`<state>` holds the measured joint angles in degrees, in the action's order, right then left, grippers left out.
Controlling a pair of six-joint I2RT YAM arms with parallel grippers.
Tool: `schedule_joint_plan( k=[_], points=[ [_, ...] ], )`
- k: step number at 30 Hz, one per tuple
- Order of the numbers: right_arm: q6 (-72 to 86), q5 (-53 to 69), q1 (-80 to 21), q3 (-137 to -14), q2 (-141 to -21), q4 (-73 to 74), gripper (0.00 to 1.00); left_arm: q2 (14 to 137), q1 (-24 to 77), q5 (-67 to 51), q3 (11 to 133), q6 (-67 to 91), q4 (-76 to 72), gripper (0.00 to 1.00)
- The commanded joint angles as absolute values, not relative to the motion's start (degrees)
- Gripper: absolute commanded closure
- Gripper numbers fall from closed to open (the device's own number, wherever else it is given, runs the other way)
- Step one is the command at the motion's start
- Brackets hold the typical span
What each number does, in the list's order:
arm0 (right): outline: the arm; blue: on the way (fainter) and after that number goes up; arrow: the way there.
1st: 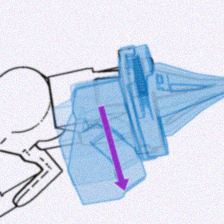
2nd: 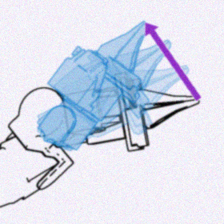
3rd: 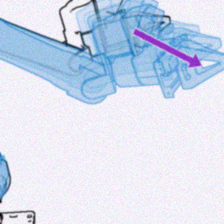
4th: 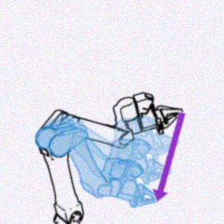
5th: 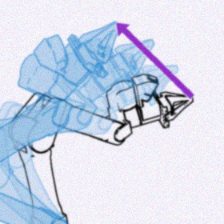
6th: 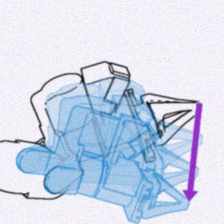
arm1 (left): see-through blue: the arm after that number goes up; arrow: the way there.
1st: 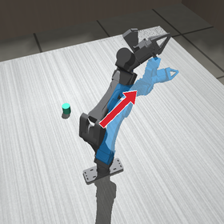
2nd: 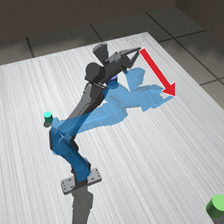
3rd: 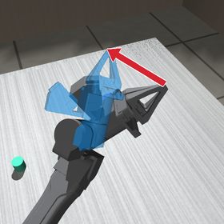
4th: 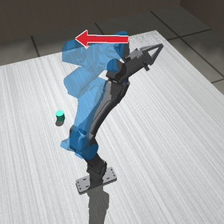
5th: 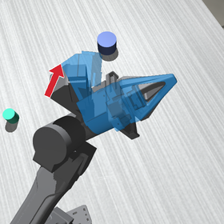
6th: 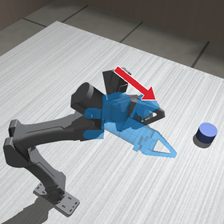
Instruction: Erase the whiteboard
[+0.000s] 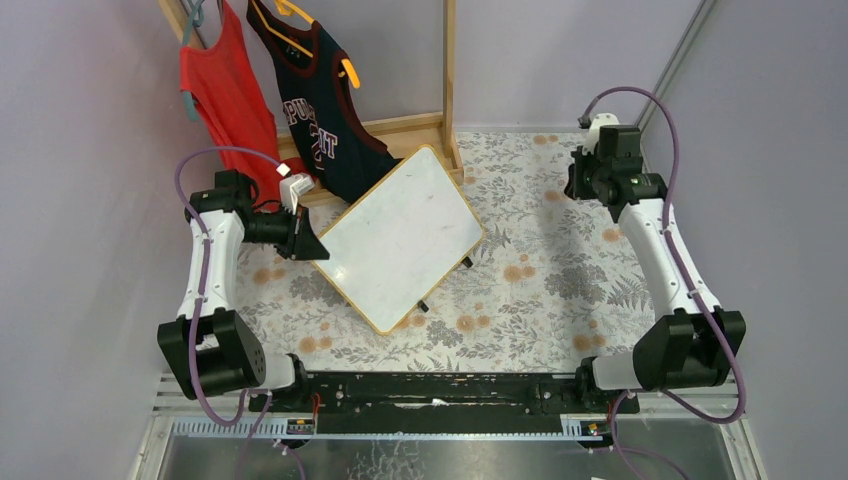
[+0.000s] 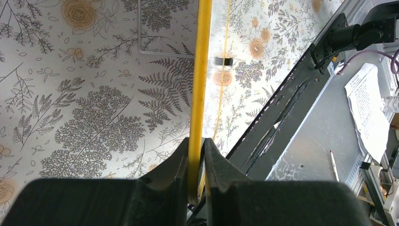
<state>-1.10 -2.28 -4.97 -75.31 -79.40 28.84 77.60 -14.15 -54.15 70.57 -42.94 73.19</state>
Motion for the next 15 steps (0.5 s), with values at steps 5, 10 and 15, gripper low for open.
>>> schedule_joint_plan(
  k=[5,10,15],
  points=[
    [-1.81,0.79,-0.44,-72.5,-75.82,30.24,1.0,75.34,-13.35,-46.81,69.93,-40.11,66.59,1.0],
    [-1.09,1.39,0.75,-70.34,-74.38,29.34,1.0,72.79,-13.31,-46.0,70.46,-37.65,66.35,1.0],
    [-0.65,1.97,1.38,-68.34,-73.43,28.27,1.0,70.18,-13.34,-45.3,71.09,-36.2,66.75,1.0]
  ],
)
